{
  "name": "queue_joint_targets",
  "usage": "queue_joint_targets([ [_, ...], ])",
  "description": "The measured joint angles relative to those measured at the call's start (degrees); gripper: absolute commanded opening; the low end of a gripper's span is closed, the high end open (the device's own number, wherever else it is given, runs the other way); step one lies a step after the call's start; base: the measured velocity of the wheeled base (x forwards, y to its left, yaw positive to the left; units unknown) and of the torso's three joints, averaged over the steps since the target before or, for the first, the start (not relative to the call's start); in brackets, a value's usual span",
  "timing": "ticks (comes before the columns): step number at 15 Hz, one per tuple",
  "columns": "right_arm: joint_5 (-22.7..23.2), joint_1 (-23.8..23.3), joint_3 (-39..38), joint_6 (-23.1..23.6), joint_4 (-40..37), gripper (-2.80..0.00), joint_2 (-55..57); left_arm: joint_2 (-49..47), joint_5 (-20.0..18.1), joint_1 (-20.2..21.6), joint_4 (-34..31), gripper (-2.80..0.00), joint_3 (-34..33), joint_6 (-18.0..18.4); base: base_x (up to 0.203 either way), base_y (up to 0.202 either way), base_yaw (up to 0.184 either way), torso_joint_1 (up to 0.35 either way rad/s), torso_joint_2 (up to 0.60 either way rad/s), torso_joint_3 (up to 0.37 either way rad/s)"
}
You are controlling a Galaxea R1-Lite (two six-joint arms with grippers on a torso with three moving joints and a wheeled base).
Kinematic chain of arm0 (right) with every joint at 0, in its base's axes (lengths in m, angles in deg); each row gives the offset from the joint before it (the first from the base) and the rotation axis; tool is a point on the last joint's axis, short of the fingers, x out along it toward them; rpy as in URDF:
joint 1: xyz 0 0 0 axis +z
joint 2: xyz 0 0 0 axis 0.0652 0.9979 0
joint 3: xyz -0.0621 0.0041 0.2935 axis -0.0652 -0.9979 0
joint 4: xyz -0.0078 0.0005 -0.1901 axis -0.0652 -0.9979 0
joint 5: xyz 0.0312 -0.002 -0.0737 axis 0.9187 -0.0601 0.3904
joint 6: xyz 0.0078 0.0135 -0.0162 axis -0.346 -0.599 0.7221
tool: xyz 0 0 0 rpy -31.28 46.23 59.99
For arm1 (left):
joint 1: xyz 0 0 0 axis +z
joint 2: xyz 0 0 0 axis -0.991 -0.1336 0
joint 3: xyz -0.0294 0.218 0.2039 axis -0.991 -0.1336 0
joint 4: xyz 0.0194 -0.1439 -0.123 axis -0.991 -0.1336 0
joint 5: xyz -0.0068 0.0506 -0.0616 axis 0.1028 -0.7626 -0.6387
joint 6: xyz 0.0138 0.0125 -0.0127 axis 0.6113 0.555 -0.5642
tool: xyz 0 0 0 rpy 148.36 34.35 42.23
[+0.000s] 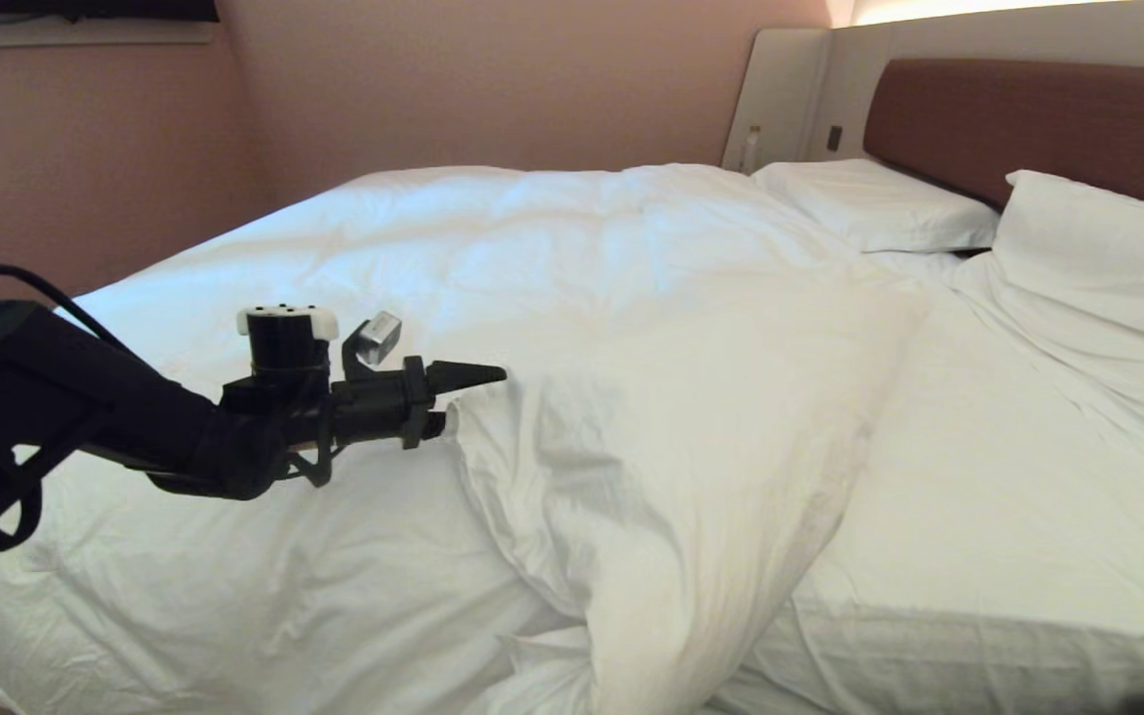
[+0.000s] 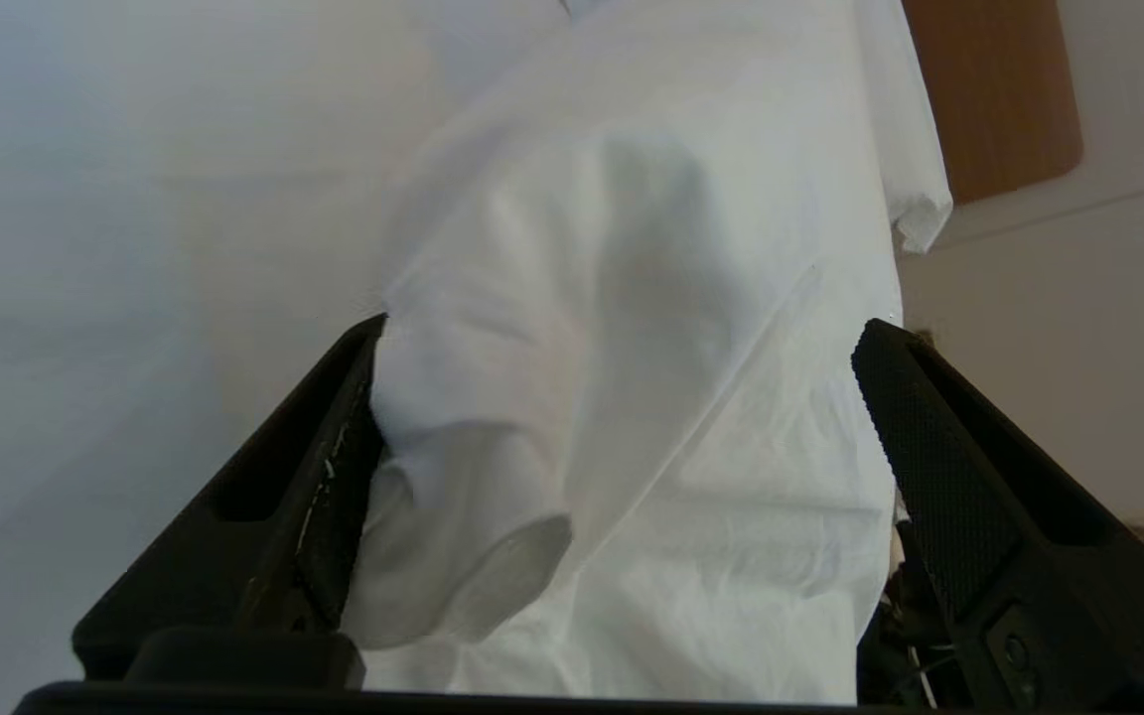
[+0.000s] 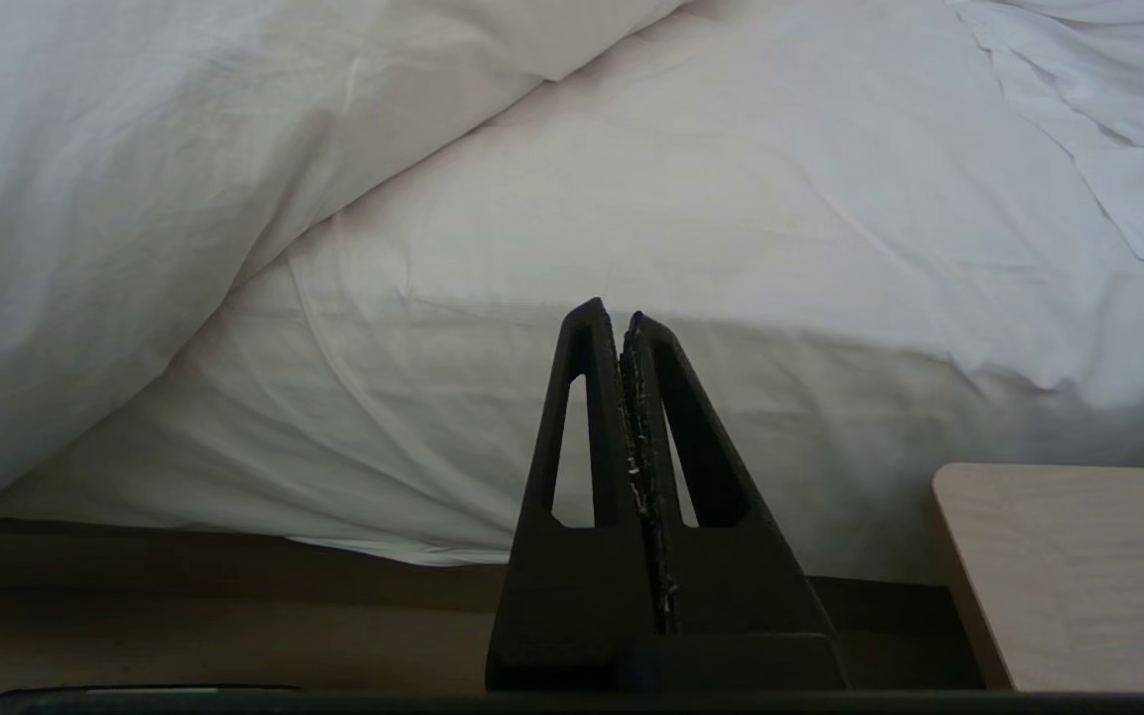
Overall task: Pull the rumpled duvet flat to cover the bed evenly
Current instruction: Flatten the corners of the folded blanket
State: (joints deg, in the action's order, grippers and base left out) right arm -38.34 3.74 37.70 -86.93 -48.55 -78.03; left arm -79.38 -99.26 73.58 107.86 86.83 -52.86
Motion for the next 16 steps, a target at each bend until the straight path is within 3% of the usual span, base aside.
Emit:
queue_joint_targets([
  [8,0.0,0.0,0.0,0.0,-0.02,-2.8,-0.01,-2.94,0.52,-3.74,-0.2,0.0,1.84,-0.68,0.0,0.0,0.0,0.0,0.0,0.0],
  [9,-0.01,0.0,0.0,0.0,-0.02,-2.8,-0.02,-3.33,0.63,-3.88,-0.3,-2.8,1.85,-0.83,0.0,0.0,0.0,0.0,0.0,0.0],
  [16,0.0,0.0,0.0,-0.02,0.0,-2.8,0.0,-3.3,0.65,-4.24,0.11,-2.8,1.32,-0.63,0.0,0.0,0.0,0.0,0.0,0.0],
])
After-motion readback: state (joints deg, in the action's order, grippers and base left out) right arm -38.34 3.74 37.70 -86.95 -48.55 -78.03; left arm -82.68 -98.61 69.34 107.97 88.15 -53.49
